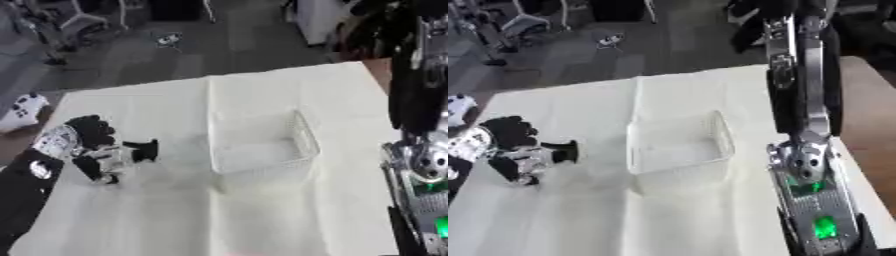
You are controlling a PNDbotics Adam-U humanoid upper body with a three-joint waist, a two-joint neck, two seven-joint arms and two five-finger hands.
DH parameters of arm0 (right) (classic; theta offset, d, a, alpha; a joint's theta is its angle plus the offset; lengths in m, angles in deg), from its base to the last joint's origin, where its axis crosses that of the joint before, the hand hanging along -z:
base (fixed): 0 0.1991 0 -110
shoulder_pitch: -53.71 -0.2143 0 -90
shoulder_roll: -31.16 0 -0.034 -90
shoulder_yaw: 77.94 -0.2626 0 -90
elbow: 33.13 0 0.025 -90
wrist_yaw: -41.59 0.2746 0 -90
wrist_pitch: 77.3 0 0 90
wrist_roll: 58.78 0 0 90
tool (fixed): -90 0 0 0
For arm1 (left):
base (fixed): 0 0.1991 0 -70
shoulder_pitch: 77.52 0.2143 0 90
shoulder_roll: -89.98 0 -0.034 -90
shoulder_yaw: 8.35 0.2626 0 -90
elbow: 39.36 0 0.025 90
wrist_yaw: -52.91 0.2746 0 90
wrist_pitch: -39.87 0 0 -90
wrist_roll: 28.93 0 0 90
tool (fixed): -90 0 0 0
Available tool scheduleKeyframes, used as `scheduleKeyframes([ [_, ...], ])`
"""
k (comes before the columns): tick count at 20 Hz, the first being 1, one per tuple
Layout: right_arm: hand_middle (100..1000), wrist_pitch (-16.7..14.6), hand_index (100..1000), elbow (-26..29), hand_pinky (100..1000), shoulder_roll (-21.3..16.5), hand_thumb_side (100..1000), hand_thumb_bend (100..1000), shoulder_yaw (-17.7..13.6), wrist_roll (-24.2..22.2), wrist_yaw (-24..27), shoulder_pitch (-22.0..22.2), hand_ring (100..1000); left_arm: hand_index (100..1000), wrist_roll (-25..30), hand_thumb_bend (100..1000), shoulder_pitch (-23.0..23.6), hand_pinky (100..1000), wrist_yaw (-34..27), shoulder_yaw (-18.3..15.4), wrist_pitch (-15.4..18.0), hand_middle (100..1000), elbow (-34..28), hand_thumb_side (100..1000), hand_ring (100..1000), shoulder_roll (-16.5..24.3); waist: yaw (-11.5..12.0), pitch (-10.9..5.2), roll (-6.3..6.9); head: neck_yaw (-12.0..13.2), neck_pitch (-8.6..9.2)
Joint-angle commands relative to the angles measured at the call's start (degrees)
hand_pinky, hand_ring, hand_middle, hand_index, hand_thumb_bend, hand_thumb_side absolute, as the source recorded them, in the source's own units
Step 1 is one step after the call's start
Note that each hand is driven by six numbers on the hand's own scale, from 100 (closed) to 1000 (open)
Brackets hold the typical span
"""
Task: Pick up objects on the table and place them in the box.
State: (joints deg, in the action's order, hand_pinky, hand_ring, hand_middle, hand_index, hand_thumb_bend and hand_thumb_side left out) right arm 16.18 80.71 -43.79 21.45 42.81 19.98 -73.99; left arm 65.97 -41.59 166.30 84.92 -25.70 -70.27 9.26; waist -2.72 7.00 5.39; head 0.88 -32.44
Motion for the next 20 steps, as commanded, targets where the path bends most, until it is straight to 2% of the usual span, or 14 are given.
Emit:
scheduleKeyframes([
  [1, 501, -0.2, 721, 0.7, 373, 0.5, 1000, 424, -0.2, -0.2, 0.3, -1.1, 397, 727, -1.1, 274, 0.5, 672, -0.3, -0.6, -1.9, 672, 0.9, 941, 659, -0.8, -0.1, -0.37, -0.34, 0.6, 0.56],
  [2, 500, -0.2, 721, 0.7, 372, 0.5, 1000, 422, -0.2, -0.2, 0.3, -1.1, 396, 572, -2.6, 100, 0.6, 467, -0.8, -0.7, -2.5, 510, 0.6, 871, 475, -0.9, -0.1, -0.36, -0.33, 0.5, 0.54],
  [3, 499, -0.3, 720, 0.7, 372, 0.5, 1000, 421, -0.2, -0.2, 0.4, -1.1, 396, 461, -4.1, 100, 0.6, 363, -1.6, -0.8, -3.1, 418, 0.5, 746, 385, -1.0, -0.1, -0.37, -0.33, 0.3, 0.51],
  [5, 499, -0.4, 720, 0.7, 373, 0.5, 1000, 418, -0.2, -0.1, 0.4, -1.2, 396, 285, -6.1, 100, 0.7, 174, -3.4, -0.9, -4.1, 268, 1.1, 568, 234, -1.0, -0.1, -0.42, -0.28, 0.3, 0.49],
  [6, 499, -0.4, 720, 0.7, 373, 0.5, 1000, 417, -0.2, -0.1, 0.4, -1.2, 396, 242, -6.7, 100, 0.6, 100, -4.8, -1.1, -4.2, 207, 1.5, 530, 175, -1.0, -0.1, -0.47, -0.25, 0.3, 0.53],
  [8, 499, -0.4, 720, 0.7, 372, 0.5, 1000, 417, -0.3, -0.1, 0.4, -1.1, 395, 191, -8.0, 100, 0.6, 100, -8.8, -1.4, -3.5, 100, 2.1, 445, 100, -1.0, 0.0, -0.58, -0.19, 0.2, 0.65],
  [10, 499, -0.4, 720, 0.7, 372, 0.4, 1000, 419, -0.3, -0.1, 0.4, -1.0, 395, 173, -9.2, 100, 0.4, 100, -13.4, -1.3, -2.1, 100, 2.3, 297, 100, -0.9, 0.1, -0.67, -0.14, 0.0, 0.73],
  [14, 499, -0.2, 720, 0.7, 371, 0.0, 1000, 419, -0.4, -0.1, 0.3, -0.5, 394, 158, -11.5, 100, -0.5, 100, -20.9, -0.3, 1.2, 100, 1.3, 152, 100, -0.3, 0.7, -1.14, 0.07, -0.4, 0.25],
  [20, 499, -0.1, 719, 0.7, 373, -0.6, 1000, 413, -0.5, -0.1, 0.2, 0.0, 395, 152, -6.8, 100, -3.3, 100, -25.7, 1.4, 2.8, 100, -0.4, 103, 100, 1.4, 1.4, -1.87, 0.62, -0.4, -0.64],
])
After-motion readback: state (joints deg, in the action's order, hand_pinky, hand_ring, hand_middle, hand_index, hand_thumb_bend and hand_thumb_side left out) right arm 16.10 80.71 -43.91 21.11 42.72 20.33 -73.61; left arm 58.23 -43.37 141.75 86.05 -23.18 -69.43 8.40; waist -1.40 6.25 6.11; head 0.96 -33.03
